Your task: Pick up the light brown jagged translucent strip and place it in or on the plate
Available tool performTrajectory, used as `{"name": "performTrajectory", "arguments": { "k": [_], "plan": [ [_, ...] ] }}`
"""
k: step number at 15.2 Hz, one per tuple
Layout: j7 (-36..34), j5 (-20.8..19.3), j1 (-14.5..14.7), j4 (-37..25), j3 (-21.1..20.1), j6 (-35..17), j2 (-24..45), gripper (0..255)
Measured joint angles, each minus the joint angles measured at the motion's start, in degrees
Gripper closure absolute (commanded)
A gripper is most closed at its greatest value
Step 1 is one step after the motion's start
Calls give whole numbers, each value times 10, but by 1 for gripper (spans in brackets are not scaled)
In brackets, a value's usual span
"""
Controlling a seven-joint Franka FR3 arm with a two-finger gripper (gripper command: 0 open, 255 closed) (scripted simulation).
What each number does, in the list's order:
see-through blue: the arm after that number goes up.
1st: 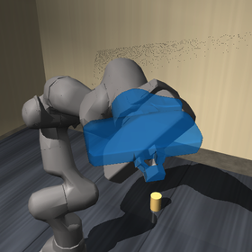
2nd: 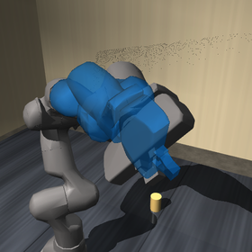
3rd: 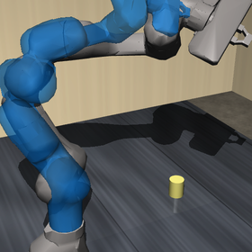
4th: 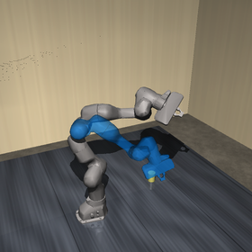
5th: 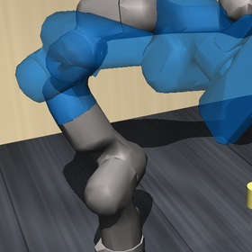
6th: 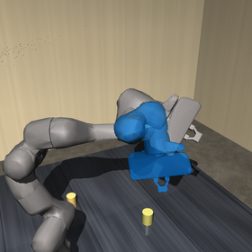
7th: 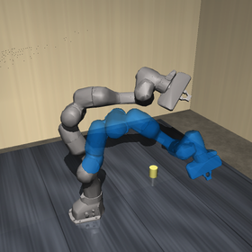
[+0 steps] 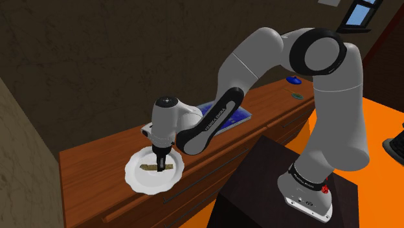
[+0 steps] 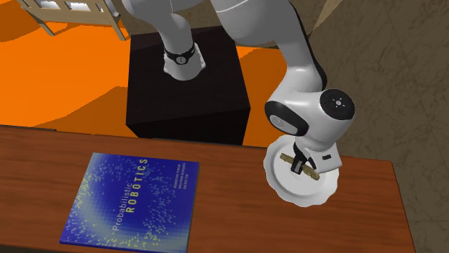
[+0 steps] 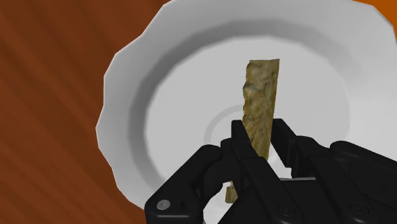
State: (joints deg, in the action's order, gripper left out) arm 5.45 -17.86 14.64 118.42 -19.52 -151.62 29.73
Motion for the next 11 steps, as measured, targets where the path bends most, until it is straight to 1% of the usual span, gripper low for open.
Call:
{"name": "performTrajectory", "arguments": {
  "k": [6,8,10,11],
  "plan": [
    [0,0,0,0,0,0,0,0],
    [10,11,-10,5,-9,14,-19,0],
    [22,29,-23,18,-25,34,-54,0],
    [25,33,-25,15,-27,41,-59,0]
  ]
}}
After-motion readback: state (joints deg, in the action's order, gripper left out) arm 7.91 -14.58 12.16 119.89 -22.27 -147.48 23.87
